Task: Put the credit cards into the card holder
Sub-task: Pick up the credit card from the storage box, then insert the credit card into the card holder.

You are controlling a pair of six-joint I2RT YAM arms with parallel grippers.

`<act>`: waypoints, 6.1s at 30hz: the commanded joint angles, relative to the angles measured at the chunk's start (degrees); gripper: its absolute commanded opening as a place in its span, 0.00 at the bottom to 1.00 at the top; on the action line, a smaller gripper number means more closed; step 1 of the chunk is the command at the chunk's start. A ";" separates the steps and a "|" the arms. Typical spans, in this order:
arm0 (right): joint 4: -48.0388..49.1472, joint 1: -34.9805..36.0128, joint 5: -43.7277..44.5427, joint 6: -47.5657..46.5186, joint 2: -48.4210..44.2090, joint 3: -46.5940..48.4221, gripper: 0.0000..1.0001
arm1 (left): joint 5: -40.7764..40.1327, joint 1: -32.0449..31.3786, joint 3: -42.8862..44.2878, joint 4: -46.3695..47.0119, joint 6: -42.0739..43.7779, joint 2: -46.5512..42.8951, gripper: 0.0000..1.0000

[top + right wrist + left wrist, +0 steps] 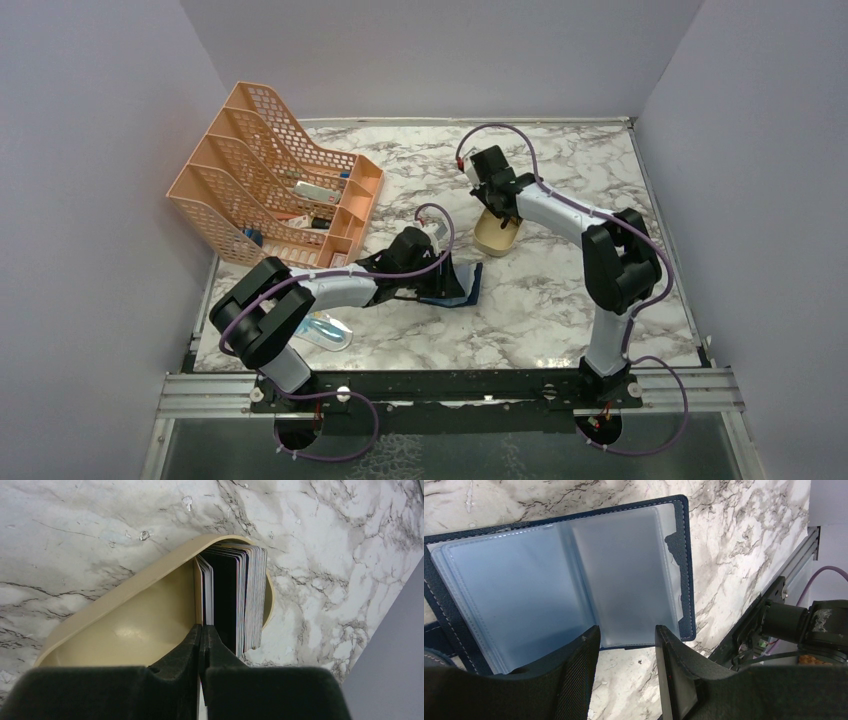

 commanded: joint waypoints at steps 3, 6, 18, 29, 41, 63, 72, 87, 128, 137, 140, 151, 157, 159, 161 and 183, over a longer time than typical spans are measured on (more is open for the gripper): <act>-6.01 0.16 -3.82 3.60 -5.39 2.44 0.01 | 2.43 -0.32 1.33 2.64 0.41 0.57 0.47; -4.03 0.15 -2.40 3.26 -6.43 0.07 0.01 | 2.89 -0.32 1.83 2.90 0.20 1.31 0.47; -10.01 0.16 -2.45 9.02 -6.84 4.10 0.01 | 3.53 -0.32 2.90 4.13 -0.27 3.17 0.46; -15.40 0.52 -11.58 28.63 -17.80 -0.07 0.01 | 4.31 -0.41 4.62 5.92 -1.25 6.20 0.32; 2.03 1.33 -32.02 51.72 -35.94 -20.72 0.01 | 3.30 -0.41 3.06 6.11 -1.65 5.76 0.32; 8.68 2.98 -25.38 59.36 -35.93 -38.24 0.01 | -2.77 0.69 1.50 -6.17 -0.69 -2.89 0.38; 8.55 2.98 -24.72 58.37 -34.56 -38.75 0.01 | -16.60 3.04 5.59 -21.63 6.06 -6.13 0.42; 17.45 2.98 -32.34 65.92 -36.89 -44.28 0.01 | -14.75 3.46 2.43 -20.26 5.24 -4.44 0.36; 30.03 3.06 -36.35 68.86 -29.43 -50.18 0.01 | -7.55 3.37 -3.86 -13.93 -0.20 -5.54 0.26; 29.90 2.98 -34.99 67.85 -28.15 -49.95 0.01 | -7.39 3.37 -4.12 -13.99 -0.29 -5.79 0.26; 29.99 3.05 -34.62 68.05 -28.17 -50.01 0.01 | -7.22 3.37 -4.21 -13.93 -0.36 -6.13 0.26; 31.33 3.07 -32.93 69.64 -28.11 -50.51 0.01 | -4.60 3.37 -5.47 -11.36 -1.87 -5.78 0.26; 31.70 3.14 -32.20 70.00 -28.12 -50.68 0.01 | -4.32 3.37 -5.68 -10.80 -2.09 -5.82 0.26; 31.97 3.15 -32.17 70.19 -28.09 -50.91 0.01 | -4.23 3.37 -5.79 -10.65 -2.21 -5.79 0.26; 32.16 3.30 -31.75 70.38 -28.40 -51.16 0.01 | -4.23 3.35 -5.97 -10.42 -2.31 -5.66 0.26; 34.67 5.36 -28.50 70.91 -29.14 -52.92 0.01 | -2.91 3.28 -6.72 -8.32 -3.88 -5.24 0.26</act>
